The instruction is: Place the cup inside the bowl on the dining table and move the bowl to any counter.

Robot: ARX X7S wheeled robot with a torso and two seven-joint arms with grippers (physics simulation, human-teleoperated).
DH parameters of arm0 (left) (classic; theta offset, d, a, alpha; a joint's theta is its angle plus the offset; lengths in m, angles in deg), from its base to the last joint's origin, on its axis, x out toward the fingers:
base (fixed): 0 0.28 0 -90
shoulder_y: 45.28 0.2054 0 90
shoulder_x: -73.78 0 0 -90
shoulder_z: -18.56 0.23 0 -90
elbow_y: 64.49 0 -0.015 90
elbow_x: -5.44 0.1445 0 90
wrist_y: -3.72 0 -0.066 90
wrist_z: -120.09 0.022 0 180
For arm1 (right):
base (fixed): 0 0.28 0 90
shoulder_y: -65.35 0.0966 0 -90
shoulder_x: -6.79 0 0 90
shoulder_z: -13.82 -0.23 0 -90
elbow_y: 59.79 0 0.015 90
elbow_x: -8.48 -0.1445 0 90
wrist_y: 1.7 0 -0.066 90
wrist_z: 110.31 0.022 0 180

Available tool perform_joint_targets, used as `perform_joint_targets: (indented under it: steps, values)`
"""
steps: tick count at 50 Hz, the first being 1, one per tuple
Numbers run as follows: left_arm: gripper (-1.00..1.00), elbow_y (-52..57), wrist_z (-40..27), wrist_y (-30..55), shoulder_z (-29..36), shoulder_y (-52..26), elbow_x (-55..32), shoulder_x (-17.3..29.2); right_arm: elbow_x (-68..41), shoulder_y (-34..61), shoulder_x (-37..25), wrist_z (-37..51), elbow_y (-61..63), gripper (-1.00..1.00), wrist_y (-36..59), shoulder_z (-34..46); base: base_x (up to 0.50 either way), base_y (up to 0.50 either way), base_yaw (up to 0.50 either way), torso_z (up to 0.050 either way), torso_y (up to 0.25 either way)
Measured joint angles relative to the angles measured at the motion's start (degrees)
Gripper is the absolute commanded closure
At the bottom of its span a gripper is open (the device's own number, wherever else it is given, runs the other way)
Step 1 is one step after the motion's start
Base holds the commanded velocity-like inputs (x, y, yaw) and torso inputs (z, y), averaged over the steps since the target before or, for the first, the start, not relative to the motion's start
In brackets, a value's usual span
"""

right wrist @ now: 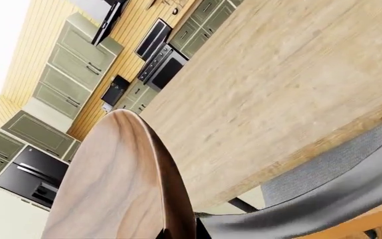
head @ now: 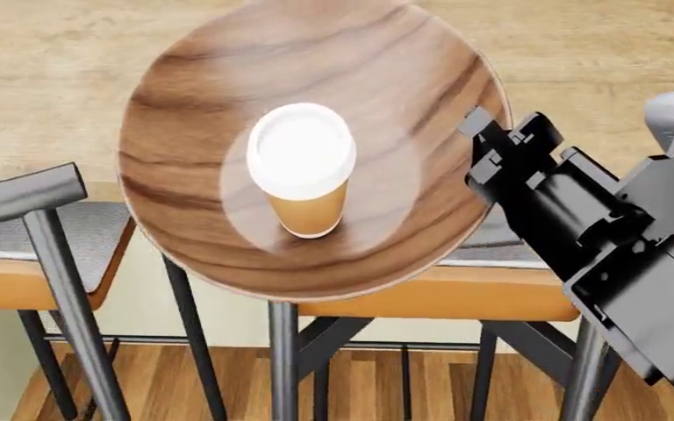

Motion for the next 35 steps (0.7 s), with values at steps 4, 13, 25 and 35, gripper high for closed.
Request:
perform_joint_targets:
  steps: [4,13,25,35]
  values:
    - [-1.0,0.1,0.2,-0.3,-0.3,0.4,0.0,0.3,0.0,-0.1,0.0,-0.1,0.0,1.0,-0.2,0.2,0.0,0.46,0.0,0.0,0.0]
    - [-1.0,0.1,0.4,-0.7,-0.4,0.9,0.2,0.4,0.1,-0.3,-0.1,-0.3,0.2,1.0,-0.7,0.7,0.0,0.46,0.0,0.0,0.0]
    - [-1.0,0.2,0.6,-1.1,-0.5,1.4,0.2,0.7,0.3,-0.7,-0.3,-1.0,0.4,1.0,-1.4,1.3,0.0,0.46,0.0,0.0,0.0]
    - [-1.0,0.1,0.6,-1.3,-0.2,1.4,0.2,0.8,0.2,-1.4,-0.4,-1.4,0.9,1.0,-1.9,1.5,0.0,0.47,0.0,0.0,0.0]
